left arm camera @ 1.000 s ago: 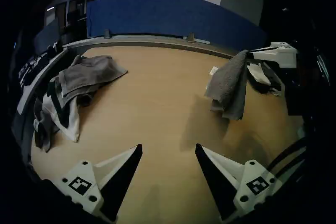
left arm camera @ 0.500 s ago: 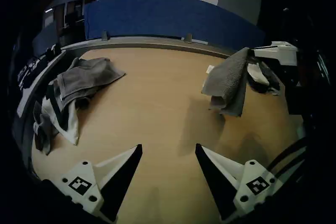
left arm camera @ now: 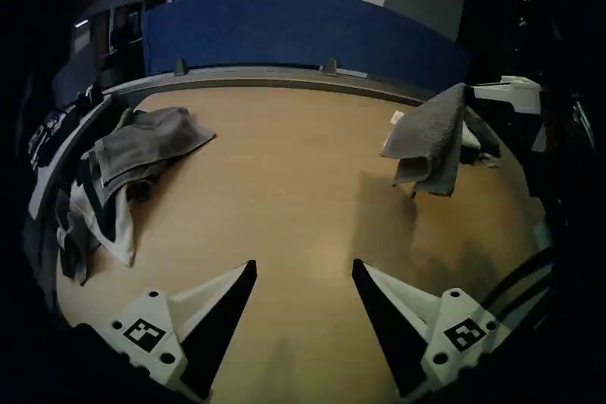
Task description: Fold towel
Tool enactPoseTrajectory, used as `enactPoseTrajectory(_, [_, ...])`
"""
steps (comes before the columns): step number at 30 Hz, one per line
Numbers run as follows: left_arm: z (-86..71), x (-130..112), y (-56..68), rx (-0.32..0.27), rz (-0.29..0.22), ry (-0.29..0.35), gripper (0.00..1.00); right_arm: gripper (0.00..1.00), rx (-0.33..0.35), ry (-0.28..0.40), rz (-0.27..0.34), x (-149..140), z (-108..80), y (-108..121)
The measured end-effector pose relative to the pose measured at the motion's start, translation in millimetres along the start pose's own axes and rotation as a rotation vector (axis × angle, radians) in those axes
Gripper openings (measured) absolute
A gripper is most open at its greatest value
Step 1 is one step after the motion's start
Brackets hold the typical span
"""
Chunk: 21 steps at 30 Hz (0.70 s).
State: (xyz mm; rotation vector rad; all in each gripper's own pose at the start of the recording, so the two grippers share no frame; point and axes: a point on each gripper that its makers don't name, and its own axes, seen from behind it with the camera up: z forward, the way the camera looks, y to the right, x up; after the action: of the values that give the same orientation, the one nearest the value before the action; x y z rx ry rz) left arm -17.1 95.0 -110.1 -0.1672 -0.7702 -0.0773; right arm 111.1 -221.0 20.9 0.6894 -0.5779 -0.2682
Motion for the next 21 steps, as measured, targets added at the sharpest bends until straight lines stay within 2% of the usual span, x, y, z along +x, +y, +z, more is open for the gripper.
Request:
enactPoseTrajectory(14, [8.9, 1.8, 14.9, -0.012, 0.028, -0.011, 0.94, 0.0, -0.138, -0.037, 0.048, -38.7, -48.2, 92.7])
enactPoseTrajectory(21, [10.7, 1.2, 18.4, -0.012, 0.038, -0.019, 0.94, 0.0, -0.208, -0.056, 0.07, -58.1, -70.0, 143.3])
